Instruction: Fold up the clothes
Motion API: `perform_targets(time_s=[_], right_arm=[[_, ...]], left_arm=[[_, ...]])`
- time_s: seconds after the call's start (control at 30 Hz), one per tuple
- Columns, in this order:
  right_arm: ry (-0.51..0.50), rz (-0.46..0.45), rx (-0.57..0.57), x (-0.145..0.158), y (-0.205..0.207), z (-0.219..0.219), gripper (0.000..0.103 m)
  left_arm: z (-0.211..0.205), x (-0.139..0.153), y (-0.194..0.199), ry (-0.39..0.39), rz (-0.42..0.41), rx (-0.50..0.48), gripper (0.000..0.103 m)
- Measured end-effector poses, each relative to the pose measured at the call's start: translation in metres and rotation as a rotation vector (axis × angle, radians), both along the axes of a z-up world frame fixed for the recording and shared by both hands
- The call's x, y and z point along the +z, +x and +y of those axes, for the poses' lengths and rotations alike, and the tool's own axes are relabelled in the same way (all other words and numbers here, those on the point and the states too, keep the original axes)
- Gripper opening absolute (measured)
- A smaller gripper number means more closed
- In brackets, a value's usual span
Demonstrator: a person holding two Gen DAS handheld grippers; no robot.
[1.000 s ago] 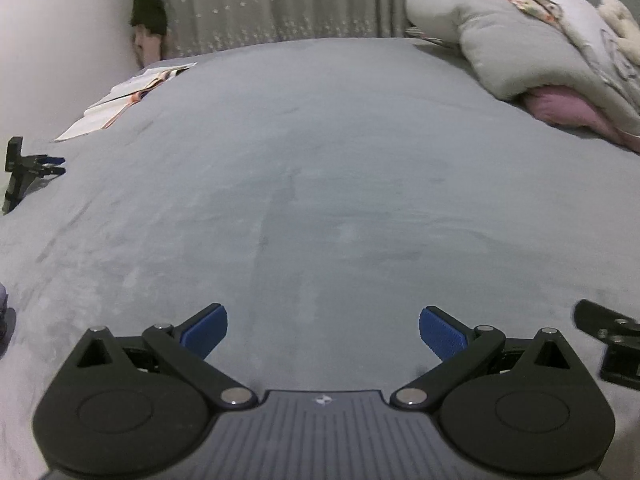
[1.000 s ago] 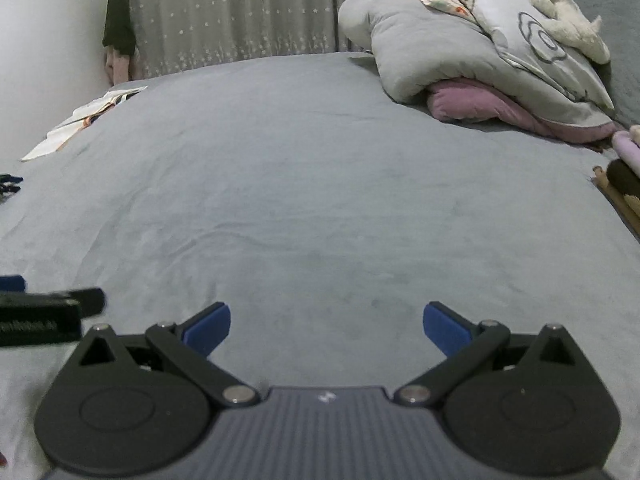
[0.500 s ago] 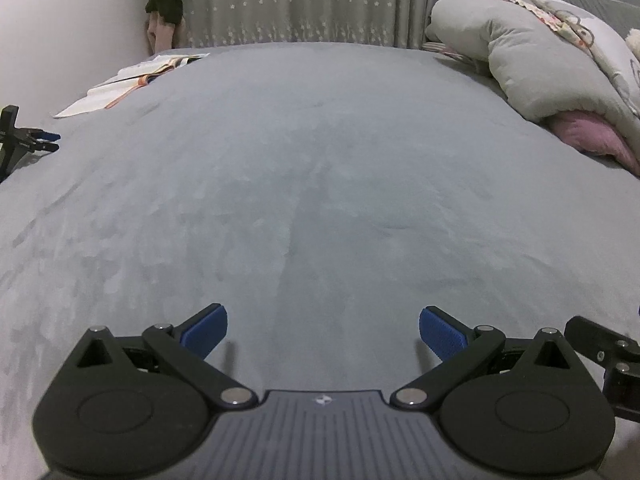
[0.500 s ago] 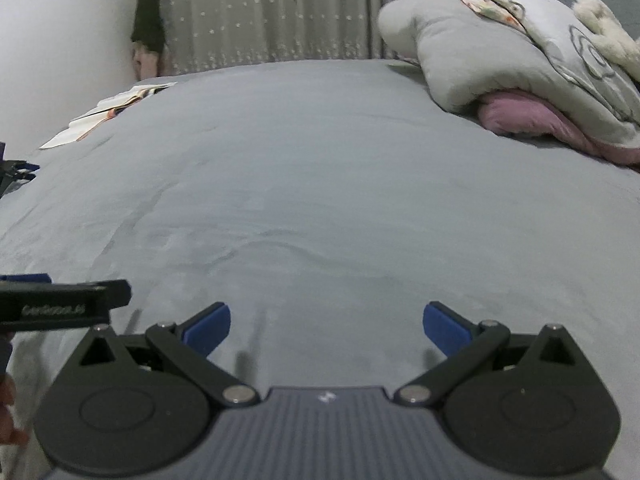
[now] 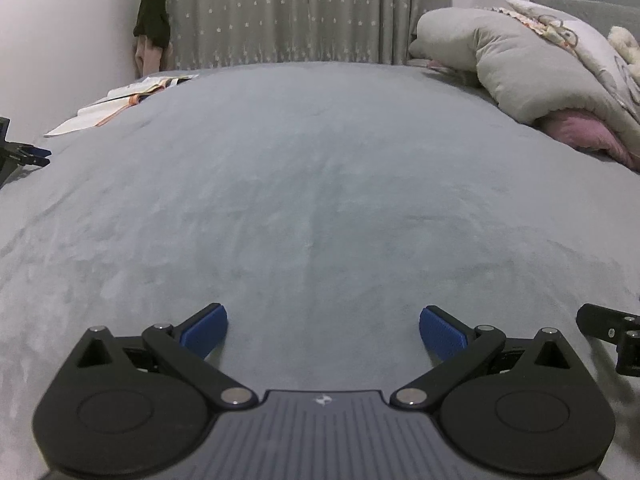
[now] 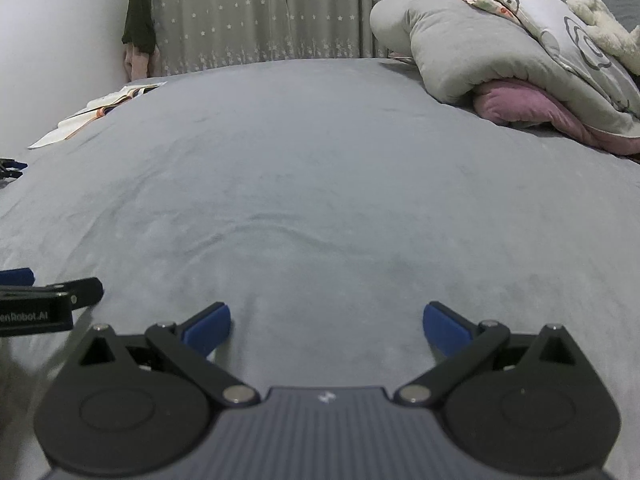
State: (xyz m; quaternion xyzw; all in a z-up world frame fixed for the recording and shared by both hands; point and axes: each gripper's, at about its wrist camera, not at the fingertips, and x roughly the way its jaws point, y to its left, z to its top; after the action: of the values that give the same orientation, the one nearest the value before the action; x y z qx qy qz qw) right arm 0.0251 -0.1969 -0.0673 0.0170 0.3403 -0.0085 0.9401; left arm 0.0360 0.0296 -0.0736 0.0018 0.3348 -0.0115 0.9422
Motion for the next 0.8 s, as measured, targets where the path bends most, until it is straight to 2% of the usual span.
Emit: perform_targets(time_s=[0.8], right_arm=[[-0.007,-0.037,-0.002,-0.0065,-0.0045,0.003,0.103]], left_arm=[[0.0039,-0.0048,-0.0022,-0.016,-0.022,0.001,0.103]])
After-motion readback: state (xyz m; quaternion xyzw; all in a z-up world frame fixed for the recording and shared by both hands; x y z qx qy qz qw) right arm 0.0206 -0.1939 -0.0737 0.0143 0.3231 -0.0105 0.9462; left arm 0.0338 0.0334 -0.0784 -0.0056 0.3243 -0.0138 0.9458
